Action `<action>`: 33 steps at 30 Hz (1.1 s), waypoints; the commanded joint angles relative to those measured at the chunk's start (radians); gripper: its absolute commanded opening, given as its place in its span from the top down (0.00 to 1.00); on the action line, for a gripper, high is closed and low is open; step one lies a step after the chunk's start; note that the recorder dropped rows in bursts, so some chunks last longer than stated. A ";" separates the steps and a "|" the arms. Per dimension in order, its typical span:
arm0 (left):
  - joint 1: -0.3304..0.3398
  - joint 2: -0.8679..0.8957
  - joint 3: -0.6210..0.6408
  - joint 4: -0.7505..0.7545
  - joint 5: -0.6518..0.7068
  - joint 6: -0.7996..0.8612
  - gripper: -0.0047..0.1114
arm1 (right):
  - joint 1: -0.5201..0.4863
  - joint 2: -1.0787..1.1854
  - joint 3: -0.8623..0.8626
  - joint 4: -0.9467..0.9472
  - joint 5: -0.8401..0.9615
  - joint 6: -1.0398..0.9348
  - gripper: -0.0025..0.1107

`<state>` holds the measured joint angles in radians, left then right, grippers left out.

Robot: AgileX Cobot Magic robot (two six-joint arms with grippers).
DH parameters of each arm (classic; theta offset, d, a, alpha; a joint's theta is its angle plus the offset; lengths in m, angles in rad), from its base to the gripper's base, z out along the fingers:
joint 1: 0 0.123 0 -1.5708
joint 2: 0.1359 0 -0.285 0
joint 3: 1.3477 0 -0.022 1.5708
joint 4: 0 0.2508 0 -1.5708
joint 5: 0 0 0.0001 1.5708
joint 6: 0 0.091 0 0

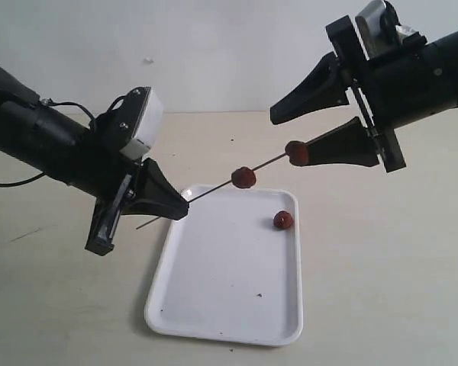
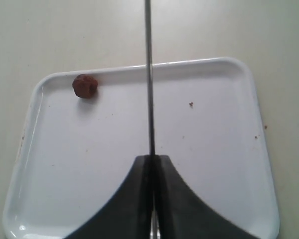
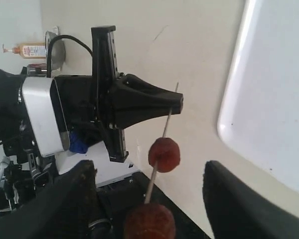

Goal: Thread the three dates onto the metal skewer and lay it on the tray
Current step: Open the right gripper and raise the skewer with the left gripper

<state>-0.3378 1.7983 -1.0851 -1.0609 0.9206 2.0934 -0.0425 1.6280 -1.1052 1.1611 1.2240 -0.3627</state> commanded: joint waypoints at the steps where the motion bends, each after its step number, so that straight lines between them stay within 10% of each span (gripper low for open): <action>1: 0.053 0.001 -0.008 -0.007 0.054 0.001 0.96 | -0.016 -0.011 -0.010 0.010 -0.003 -0.011 0.44; 20: 0.201 0.001 -0.008 -0.112 0.241 -0.006 0.96 | -0.350 -0.169 -0.010 0.136 -0.003 -0.106 0.46; 33: 0.261 0.001 0.021 -0.234 0.300 0.002 0.96 | -0.136 -0.148 -0.010 -0.286 -0.022 -0.104 0.62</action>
<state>-0.0811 1.7983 -1.0734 -1.2690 1.2049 2.0934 -0.2443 1.4795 -1.1070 1.0166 1.2166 -0.4592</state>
